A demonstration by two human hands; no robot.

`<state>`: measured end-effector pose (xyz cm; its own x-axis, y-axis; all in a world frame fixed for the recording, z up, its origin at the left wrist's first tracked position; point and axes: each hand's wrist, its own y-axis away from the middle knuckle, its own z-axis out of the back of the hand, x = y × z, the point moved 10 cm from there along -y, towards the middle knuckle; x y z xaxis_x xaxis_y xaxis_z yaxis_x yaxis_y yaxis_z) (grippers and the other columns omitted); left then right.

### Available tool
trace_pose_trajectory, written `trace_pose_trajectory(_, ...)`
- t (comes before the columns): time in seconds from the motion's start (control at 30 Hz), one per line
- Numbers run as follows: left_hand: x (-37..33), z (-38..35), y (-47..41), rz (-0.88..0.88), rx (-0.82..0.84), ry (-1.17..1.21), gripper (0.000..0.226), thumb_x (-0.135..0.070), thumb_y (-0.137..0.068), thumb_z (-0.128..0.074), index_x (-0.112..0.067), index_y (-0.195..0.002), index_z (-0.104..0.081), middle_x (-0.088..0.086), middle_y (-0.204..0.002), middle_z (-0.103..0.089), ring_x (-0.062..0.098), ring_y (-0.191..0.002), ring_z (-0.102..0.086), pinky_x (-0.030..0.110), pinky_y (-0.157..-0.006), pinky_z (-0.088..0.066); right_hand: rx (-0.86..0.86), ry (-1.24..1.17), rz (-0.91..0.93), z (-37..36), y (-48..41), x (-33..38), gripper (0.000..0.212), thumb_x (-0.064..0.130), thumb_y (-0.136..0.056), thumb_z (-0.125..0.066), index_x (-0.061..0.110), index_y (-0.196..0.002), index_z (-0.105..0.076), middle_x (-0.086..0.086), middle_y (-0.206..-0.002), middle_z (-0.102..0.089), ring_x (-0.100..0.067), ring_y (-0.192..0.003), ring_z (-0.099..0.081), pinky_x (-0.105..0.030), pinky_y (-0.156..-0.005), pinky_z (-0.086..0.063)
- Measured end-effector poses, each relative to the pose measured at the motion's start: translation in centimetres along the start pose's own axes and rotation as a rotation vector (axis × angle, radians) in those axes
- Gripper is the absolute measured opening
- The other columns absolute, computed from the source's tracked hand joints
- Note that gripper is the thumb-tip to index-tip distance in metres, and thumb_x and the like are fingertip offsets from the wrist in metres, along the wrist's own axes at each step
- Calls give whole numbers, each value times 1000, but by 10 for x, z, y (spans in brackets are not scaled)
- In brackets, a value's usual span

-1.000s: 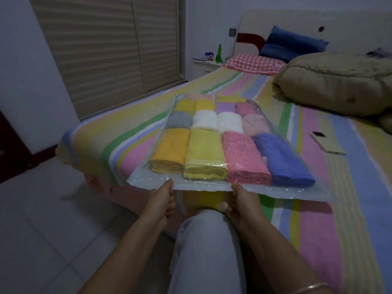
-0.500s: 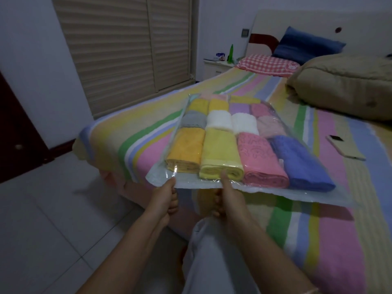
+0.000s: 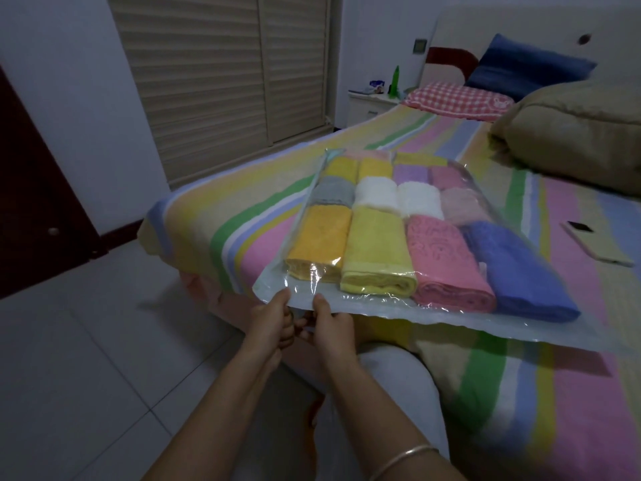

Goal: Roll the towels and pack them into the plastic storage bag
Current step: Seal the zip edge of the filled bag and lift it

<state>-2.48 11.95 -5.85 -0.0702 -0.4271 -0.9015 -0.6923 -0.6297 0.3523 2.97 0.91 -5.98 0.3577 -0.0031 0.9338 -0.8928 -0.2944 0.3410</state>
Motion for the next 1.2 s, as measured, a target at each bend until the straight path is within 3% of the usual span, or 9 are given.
trace_pose_trajectory(0.17, -3, 7, -5, -11, -37, 101, 44, -21, -96, -49, -19, -57, -28, -9, -36, -20, 4, -24, -19, 7, -36, -13, 34, -115, 12, -7, 7, 10, 31, 18, -101, -44, 8, -76, -60, -9, -66, -62, -8, -45, -62, -22, -47, -52)
trace_pose_trajectory(0.3, -2, 7, -7, -11, -33, 167, 41, -20, -96, -48, -18, -60, -28, -9, -38, -20, 3, -25, -18, 8, -34, -13, 63, -163, -9, -11, 10, 13, 32, 17, -101, -41, 6, -76, -59, -10, -65, -62, -9, -44, -63, -20, -43, -50)
trace_pose_trajectory(0.43, -11, 14, -7, -67, -53, 69, 46, -18, -96, -49, -18, -56, -27, -7, -35, -20, 5, -24, -16, 8, -35, -14, 40, -113, 0, -7, 7, 12, 28, 21, -98, -48, 5, -83, -66, -11, -75, -69, -18, -66, -70, -34, -64, -60)
trace_pose_trajectory(0.53, -18, 16, -6, -110, -57, 15, 47, -17, -95, -50, -20, -55, -25, -8, -35, -19, 5, -26, -15, 8, -36, -15, 3, -47, 14, -3, 4, 12, 32, 23, -94, -53, 10, -68, -64, -10, -75, -71, -26, -80, -70, -44, -83, -56)
trace_pose_trajectory(0.67, -20, 15, -6, -119, -54, 45, 47, -18, -96, -49, -19, -55, -25, -9, -34, -17, 5, -25, -14, 9, -36, -13, 83, -264, -38, -16, 11, 15, 32, 13, -98, -44, 7, -69, -57, -17, -85, -67, -30, -89, -69, -45, -86, -56)
trace_pose_trajectory(0.9, -19, 18, -10, -92, -35, 114, 44, -20, -97, -44, -18, -57, -27, -9, -34, -16, 4, -25, -13, 8, -36, -13, 99, -354, -79, -22, 9, 12, 33, 13, -100, -38, -11, -109, -58, -31, -113, -62, -36, -94, -68, -36, -73, -60)
trace_pose_trajectory(1.0, -20, 23, -14, -96, -20, 101, 43, -19, -97, -45, -18, -59, -27, -9, -35, -16, 4, -26, -13, 8, -37, -13, 154, -375, -72, -27, 12, 13, 37, 16, -102, -34, -9, -114, -58, -27, -105, -67, -34, -87, -71, -40, -79, -59)
trace_pose_trajectory(1.13, -18, 28, -17, -63, 23, 27, 48, -22, -96, -49, -20, -56, -22, -7, -35, -15, 6, -26, -13, 10, -38, -12, 183, -386, -58, -30, 16, 13, 34, 20, -104, -35, 1, -89, -58, -26, -89, -71, -38, -86, -70, -49, -87, -55)
trace_pose_trajectory(1.2, -18, 29, -15, -45, 30, 12, 50, -28, -96, -52, -21, -56, -22, -7, -36, -16, 6, -26, -14, 10, -37, -12, 202, -378, -53, -28, 18, 16, 35, 25, -103, -39, 5, -83, -58, -19, -79, -72, -32, -78, -72, -44, -80, -58)
